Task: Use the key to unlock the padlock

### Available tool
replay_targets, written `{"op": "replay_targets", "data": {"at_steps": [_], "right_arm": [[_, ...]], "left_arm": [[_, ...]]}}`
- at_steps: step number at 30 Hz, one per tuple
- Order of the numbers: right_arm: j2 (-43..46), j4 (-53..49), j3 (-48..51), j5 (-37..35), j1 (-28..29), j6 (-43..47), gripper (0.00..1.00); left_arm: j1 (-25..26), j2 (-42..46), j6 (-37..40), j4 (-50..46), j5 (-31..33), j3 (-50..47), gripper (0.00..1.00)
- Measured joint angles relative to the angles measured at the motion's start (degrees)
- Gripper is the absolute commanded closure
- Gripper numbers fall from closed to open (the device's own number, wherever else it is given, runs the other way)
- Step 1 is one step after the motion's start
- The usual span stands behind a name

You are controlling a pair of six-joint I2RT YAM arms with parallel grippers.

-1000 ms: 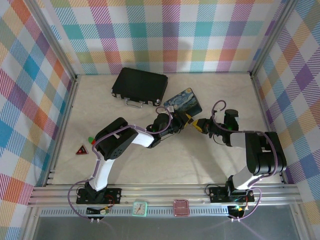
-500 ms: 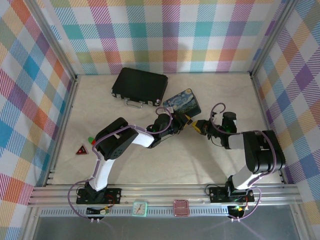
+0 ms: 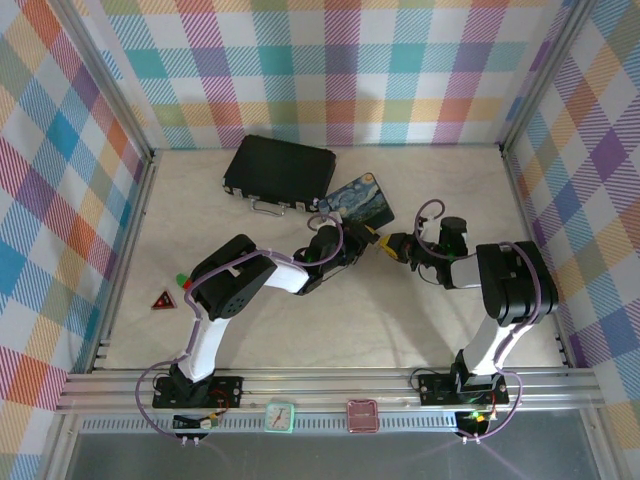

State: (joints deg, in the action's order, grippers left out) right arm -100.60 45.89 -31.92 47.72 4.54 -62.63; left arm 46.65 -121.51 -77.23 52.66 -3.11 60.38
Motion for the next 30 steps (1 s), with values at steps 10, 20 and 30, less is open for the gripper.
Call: {"op": "replay_targets", "data": {"at_steps": [10, 20, 30], "right_arm": [[2.54, 3.61, 5.49, -6.16, -0.22, -3.54, 0.68], [17.44, -10.16, 6.97, -10.91, -4.81, 4.59, 0.52], [26.1, -20.35, 6.99, -10.88, -5.25, 12.66, 0.53]], "left_arm": [[1.95, -1.03, 2.27, -3.43, 1.51, 2.67, 1.0], [3.8, -1.49, 2.23, -7.08, 2.73, 6.82, 1.0], [3.85, -2.27, 2.75, -9.22, 1.97, 9.44, 1.0]]}}
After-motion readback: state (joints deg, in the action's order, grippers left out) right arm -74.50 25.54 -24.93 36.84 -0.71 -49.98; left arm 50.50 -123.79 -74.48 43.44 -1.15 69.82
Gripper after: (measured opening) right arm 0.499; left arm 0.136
